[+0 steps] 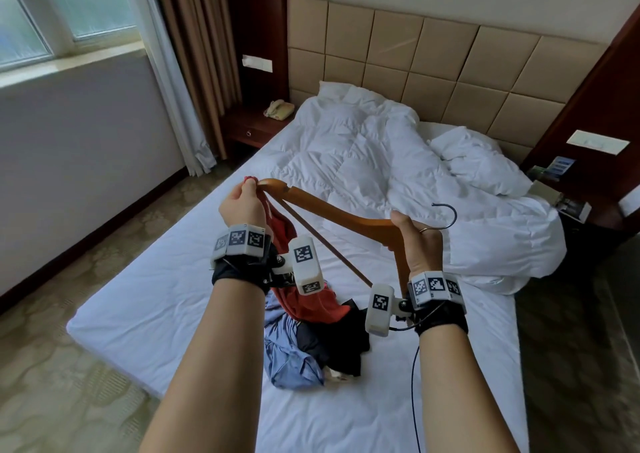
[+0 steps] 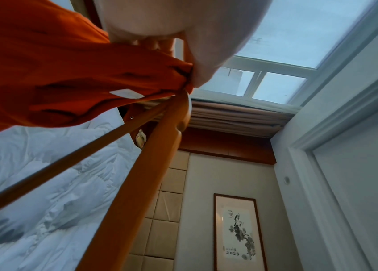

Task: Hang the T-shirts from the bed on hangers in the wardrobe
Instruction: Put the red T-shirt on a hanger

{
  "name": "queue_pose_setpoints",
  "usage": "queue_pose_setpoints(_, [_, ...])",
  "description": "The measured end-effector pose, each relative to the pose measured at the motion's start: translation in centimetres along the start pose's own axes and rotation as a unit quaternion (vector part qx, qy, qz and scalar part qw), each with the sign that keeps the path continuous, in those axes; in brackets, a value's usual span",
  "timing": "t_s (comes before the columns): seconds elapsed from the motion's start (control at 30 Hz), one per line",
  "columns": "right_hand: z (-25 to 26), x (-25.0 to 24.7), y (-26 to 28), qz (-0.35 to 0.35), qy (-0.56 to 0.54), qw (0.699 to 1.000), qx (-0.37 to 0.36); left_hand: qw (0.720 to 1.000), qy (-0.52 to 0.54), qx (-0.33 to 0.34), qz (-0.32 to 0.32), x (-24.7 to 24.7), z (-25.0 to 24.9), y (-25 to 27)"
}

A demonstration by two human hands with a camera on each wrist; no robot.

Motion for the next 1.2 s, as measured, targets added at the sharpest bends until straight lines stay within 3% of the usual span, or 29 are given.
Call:
queue_pose_setpoints(0.27, [0.4,0.2,0.3,0.02,0.041,0.999,0.003,0.979,-0.193,0.033,0.061,0.8,-1.3,0.2])
queue_pose_setpoints(0.4, [1.2,0.4,0.5,0.031,0.059,0.997,-0.023,0.924,-0.372,0.058,0.067,1.5,-2.0,0.5])
queue_pose_setpoints(0.5, [1.8,0.7,0.4,0.045,0.075,0.996,-0.031,0.884,-0.451,0.079,0.094,2.4,-2.3,0.9])
queue_pose_setpoints(0.6, [2.4,1.2,0.4,0.071,0.075,0.994,-0.031,0.87,-0.47,0.1,0.115,3.3,-2.5,1.2])
queue_pose_setpoints(0.87, [3.1,4.1,0.2,0.181,0.094,0.979,-0.01,0.873,-0.44,0.121,0.173,5.3,-2.2,1.9])
queue_pose_setpoints(1.2, [4.9,6.5,-0.7,0.201,0.161,0.966,-0.019,0.814,-0.508,0.106,0.261,9.4,-2.2,2.2])
Point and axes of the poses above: each hand's wrist, its own y-axis away from the middle knuckle, its own x-axis out of the palm, z = x × y, the point moved 7 cm from there along -y, towards the middle knuckle, and after that the axes turned 15 degrees about z, right-handed, at the moved point
